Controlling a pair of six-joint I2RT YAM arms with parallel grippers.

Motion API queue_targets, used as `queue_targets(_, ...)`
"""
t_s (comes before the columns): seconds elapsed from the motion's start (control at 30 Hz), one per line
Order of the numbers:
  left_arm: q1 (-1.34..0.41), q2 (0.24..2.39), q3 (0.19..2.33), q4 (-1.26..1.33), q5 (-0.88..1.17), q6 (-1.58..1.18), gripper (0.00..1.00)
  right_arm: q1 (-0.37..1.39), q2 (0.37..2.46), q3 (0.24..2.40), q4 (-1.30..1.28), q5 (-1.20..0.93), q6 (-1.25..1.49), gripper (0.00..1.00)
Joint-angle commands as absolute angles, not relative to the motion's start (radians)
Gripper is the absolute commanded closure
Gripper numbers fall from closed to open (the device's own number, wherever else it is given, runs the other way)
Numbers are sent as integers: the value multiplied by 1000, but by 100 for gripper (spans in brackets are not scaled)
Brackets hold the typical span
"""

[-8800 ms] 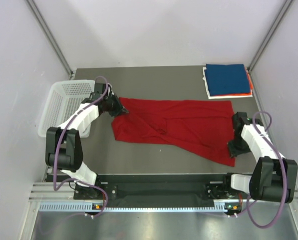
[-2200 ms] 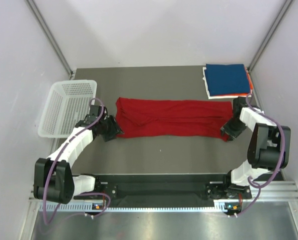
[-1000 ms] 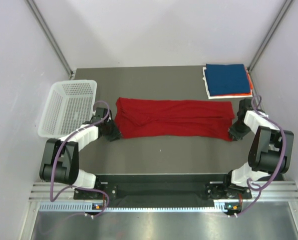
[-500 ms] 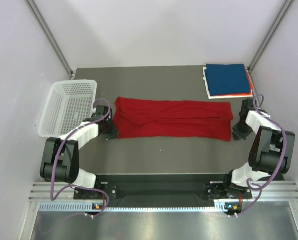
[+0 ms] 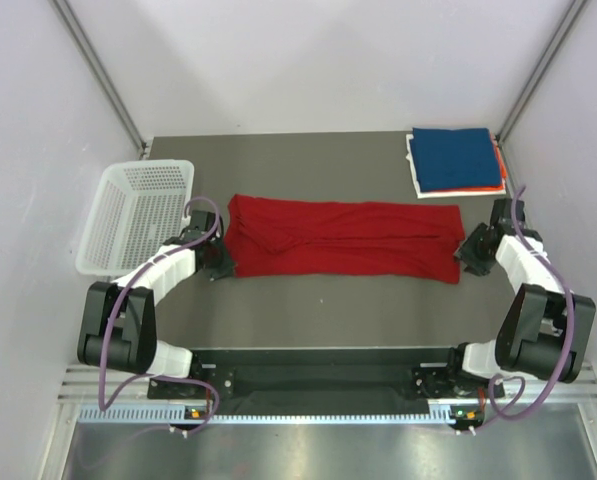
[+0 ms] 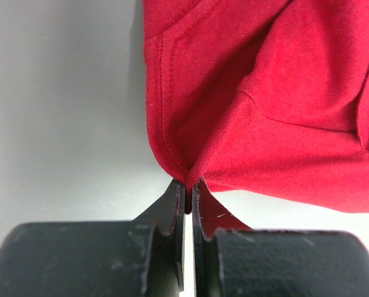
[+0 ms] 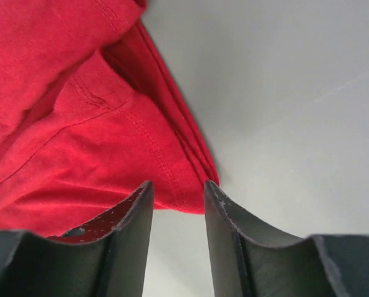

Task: Fold and stack the t-shirts
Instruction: Fold the tshirt

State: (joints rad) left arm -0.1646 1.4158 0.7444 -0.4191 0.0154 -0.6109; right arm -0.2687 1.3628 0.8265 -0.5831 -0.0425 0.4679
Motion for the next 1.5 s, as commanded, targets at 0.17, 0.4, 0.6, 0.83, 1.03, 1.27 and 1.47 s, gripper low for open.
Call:
queue_targets(0.17, -160, 1396, 758, -416, 37, -601, 100, -275, 1385, 772, -585, -90, 609, 57)
queue_targets(0.4, -160, 1388, 758, -416, 40, -595, 100, -275, 1407, 749, -580, -23, 664, 56)
queue_targets(0.6, -160, 1384, 761, -420, 34, -594, 100, -276, 1405, 750, -578, 26, 666, 56)
queue_targets(0.83, -160, 1382, 769, -431, 35, -597, 100, -276, 1419, 749, -563, 40, 664, 62)
queue_targets(1.03, -160, 1371, 778, -466, 9, -591, 100, -282, 1419, 764, -564, 75, 652, 100)
queue_targets(1.27, -160, 1370, 807, -528, -69, -563, 100, -322, 1345, 773, -601, 147, 586, 100)
queue_targets(1.47, -160, 1370, 787, -545, -94, -560, 100, -324, 1313, 775, -611, 137, 560, 100)
